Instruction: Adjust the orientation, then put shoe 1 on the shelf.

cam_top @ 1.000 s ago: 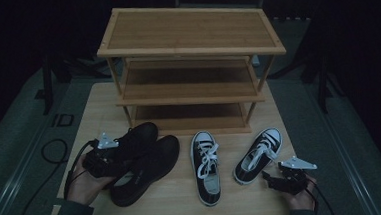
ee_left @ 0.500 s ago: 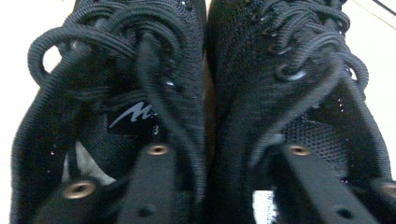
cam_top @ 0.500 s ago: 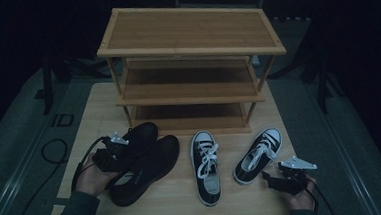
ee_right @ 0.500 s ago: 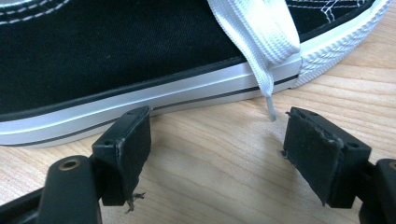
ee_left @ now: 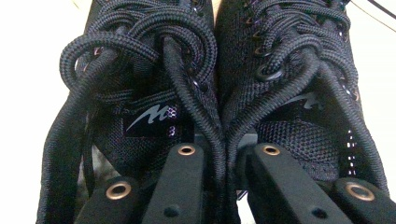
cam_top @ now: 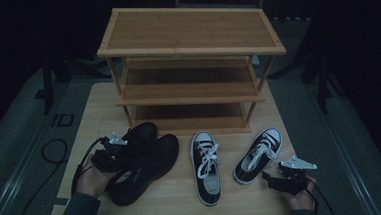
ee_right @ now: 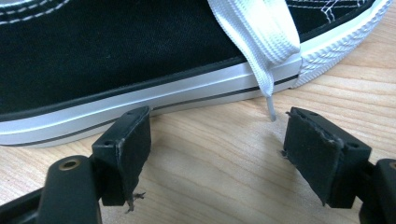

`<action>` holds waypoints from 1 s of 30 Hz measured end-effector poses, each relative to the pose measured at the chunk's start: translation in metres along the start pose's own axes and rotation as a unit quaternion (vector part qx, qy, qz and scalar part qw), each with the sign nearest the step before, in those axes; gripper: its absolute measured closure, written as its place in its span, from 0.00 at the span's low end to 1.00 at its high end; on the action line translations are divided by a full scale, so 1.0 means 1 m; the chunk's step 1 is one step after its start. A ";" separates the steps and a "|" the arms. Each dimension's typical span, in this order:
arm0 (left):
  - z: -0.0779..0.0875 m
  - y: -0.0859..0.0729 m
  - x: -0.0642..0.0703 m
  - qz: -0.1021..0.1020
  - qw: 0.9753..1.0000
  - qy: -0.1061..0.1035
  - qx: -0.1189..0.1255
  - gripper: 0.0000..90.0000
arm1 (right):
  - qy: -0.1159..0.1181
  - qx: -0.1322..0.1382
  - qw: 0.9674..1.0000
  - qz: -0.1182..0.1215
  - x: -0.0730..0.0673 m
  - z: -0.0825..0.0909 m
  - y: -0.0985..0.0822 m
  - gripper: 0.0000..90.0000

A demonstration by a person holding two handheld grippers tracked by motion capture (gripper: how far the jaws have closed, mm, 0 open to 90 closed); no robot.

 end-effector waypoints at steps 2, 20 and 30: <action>0.001 0.001 0.002 0.000 1.000 0.004 0.000 0.96 | 0.000 0.000 1.000 0.000 0.000 0.000 0.000 0.26; 0.014 0.028 0.009 -0.009 1.000 0.004 0.030 0.96 | 0.001 0.000 1.000 0.001 0.000 0.000 0.000 0.25; 0.010 0.040 0.011 -0.015 1.000 0.008 0.026 0.96 | 0.001 0.000 1.000 0.001 0.000 0.000 0.000 0.25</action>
Point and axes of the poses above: each handheld gripper's, and its own axes: z roughly backward along the jaws, y roughly out of its top, x roughly to its right, the point moved 4 cm from there along -z, roughly forward along the jaws, and after that the axes turned 4 degrees about x, right-handed, at the moved point
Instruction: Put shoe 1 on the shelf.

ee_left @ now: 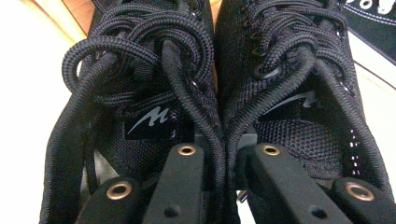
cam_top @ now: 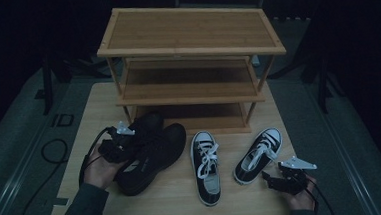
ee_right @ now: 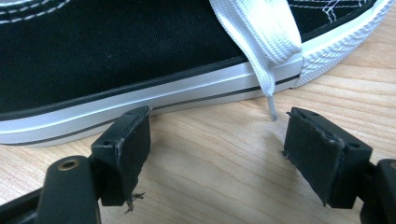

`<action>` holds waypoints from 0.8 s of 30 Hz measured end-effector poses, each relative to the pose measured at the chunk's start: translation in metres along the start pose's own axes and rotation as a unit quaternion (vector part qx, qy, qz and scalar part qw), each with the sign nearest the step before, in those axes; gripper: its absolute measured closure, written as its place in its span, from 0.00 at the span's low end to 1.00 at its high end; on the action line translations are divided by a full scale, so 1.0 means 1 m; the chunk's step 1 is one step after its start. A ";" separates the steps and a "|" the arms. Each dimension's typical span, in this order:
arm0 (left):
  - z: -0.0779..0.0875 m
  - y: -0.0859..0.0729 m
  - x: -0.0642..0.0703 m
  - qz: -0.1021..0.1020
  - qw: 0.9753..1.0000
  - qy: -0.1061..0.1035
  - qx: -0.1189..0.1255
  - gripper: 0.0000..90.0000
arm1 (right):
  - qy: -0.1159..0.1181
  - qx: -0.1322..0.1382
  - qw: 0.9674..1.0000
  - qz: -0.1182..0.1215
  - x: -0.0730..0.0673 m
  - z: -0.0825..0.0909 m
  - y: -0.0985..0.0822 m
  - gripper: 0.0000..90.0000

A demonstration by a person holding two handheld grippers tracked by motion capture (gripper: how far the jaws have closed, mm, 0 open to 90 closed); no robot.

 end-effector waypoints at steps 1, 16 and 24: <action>-0.001 0.001 0.000 0.003 1.000 0.000 0.001 0.96 | 0.000 0.000 1.000 0.000 0.000 0.000 0.000 0.25; -0.016 0.018 -0.002 0.021 1.000 0.008 0.002 0.96 | 0.000 0.000 1.000 0.000 0.000 0.000 0.000 0.25; -0.031 0.029 -0.001 0.014 1.000 0.024 -0.001 0.96 | 0.001 0.000 1.000 0.000 0.000 0.000 0.000 0.25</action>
Point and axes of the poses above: each handheld gripper's, and its own axes: z roughly backward along the jaws, y roughly out of its top, x roughly to its right, the point moved 4 cm from there along -z, roughly forward along the jaws, and after that the axes turned 4 degrees about x, right-handed, at the moved point
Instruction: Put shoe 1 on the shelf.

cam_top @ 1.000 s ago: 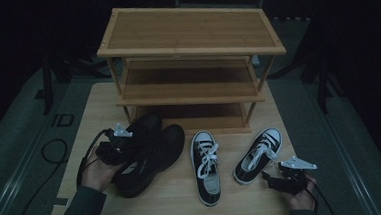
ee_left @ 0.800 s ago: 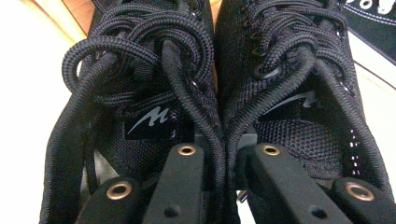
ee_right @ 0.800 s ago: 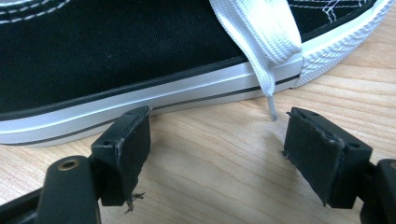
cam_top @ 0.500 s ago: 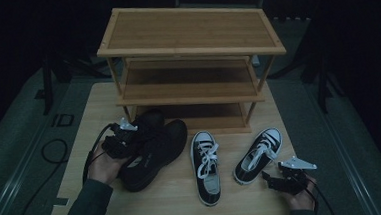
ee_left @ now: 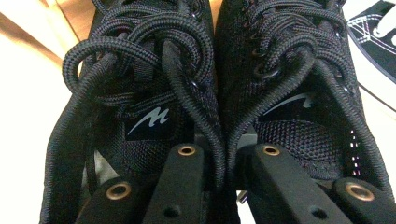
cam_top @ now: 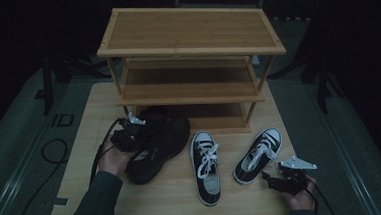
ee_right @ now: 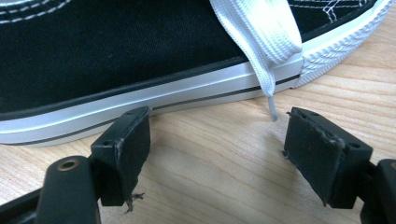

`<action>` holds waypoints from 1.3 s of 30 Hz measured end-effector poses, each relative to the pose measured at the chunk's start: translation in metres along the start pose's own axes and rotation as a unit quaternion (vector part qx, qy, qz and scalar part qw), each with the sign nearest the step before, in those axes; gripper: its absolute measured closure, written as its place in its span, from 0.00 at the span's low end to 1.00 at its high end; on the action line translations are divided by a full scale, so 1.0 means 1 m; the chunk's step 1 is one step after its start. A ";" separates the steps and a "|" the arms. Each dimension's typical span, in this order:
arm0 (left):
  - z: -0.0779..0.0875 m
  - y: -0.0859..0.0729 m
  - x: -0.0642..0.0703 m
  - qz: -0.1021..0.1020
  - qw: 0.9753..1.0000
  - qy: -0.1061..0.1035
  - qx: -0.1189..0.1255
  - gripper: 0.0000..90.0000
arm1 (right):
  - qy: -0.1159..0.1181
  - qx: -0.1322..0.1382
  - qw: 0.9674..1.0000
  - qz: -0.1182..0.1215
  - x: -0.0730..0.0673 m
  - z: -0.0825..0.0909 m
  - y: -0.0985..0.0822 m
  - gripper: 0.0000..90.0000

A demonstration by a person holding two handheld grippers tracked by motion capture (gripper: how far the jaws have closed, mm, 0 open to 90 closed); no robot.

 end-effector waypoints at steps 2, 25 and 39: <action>-0.004 0.003 0.000 0.005 1.000 0.001 0.002 0.96 | 0.000 0.000 1.000 0.000 0.000 0.000 0.000 0.25; -0.044 0.028 0.002 0.036 0.999 0.028 0.011 0.96 | 0.000 0.000 1.000 0.000 0.000 0.000 0.000 0.25; -0.054 0.037 0.002 0.040 0.998 0.040 0.013 0.96 | 0.000 0.000 1.000 0.000 0.000 0.000 0.000 0.25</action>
Point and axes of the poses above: each handheld gripper's, and its own axes: z roughly backward along the jaws, y roughly out of its top, x roughly to its right, the point moved 4 cm from there along -z, roughly forward along the jaws, and after that the axes turned 4 degrees about x, right-handed, at the moved point
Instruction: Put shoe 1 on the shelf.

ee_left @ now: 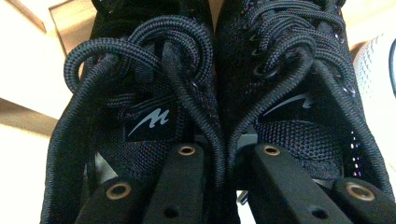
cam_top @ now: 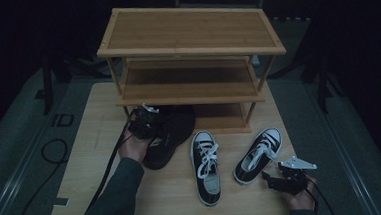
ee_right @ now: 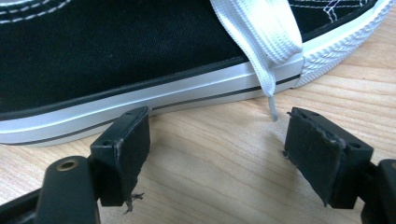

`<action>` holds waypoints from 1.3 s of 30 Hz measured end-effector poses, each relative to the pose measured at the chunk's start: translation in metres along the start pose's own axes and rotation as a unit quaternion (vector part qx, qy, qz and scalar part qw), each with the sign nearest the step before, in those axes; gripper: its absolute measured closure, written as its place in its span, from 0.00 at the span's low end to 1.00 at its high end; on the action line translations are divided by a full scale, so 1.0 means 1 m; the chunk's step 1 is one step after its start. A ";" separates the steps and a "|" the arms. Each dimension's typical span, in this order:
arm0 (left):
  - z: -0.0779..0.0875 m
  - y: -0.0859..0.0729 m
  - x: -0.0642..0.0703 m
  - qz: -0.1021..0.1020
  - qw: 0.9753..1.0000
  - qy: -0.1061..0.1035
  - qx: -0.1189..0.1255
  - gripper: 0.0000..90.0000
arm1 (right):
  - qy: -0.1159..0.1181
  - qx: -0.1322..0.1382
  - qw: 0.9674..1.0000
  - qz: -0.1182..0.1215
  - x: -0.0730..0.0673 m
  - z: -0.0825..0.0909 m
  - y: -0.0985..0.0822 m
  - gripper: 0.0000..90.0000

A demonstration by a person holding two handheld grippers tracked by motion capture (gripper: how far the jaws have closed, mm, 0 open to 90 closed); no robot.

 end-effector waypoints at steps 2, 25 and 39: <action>-0.002 0.001 0.001 0.001 1.000 0.003 0.002 0.96 | 0.000 0.000 1.000 0.000 0.000 0.000 0.000 0.25; -0.008 0.007 0.016 0.018 0.999 0.032 0.032 0.67 | 0.002 0.000 1.000 0.001 0.000 0.000 0.000 0.24; 0.025 0.008 0.013 -0.028 0.998 0.014 0.048 0.45 | 0.002 0.000 1.000 0.001 0.000 0.000 0.000 0.24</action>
Point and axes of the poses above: each handheld gripper's, and its own axes: z roughly backward along the jaws, y roughly out of its top, x roughly to its right, the point moved 4 cm from there along -z, roughly forward along the jaws, and after that the axes turned 4 degrees about x, right-handed, at the moved point
